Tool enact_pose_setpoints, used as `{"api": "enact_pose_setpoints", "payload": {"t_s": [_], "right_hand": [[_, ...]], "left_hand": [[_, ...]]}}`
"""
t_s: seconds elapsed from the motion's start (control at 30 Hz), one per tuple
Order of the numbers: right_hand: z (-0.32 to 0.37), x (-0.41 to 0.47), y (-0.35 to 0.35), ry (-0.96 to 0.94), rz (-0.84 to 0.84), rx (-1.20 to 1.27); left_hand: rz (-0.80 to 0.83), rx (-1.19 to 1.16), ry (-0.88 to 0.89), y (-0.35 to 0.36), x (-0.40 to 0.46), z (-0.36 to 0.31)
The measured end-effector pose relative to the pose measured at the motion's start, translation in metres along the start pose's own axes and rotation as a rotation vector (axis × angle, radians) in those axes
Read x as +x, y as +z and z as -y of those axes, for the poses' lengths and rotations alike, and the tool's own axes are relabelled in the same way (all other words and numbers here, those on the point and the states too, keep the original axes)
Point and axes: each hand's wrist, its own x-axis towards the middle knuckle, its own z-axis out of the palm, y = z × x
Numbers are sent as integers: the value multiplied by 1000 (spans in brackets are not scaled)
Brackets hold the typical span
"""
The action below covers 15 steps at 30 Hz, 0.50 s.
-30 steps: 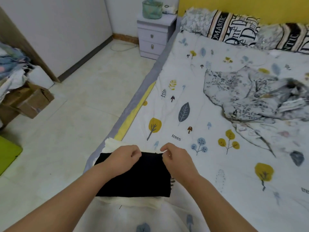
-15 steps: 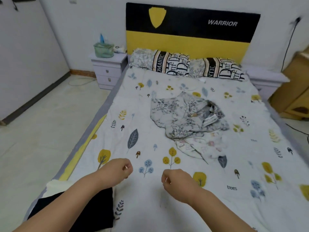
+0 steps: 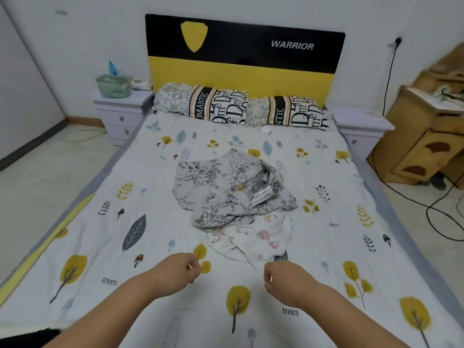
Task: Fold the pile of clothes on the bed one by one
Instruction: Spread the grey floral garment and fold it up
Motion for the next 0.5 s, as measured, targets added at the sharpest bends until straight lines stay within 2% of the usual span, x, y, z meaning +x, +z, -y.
{"api": "enact_pose_setpoints", "payload": {"t_s": [0.23, 0.5], "right_hand": [[-57, 76, -9, 108, -38, 27], [-85, 188, -20, 180, -217, -29]], "left_hand": [[-14, 96, -9, 12, 89, -7], [-236, 206, -33, 20, 211, 8]]}}
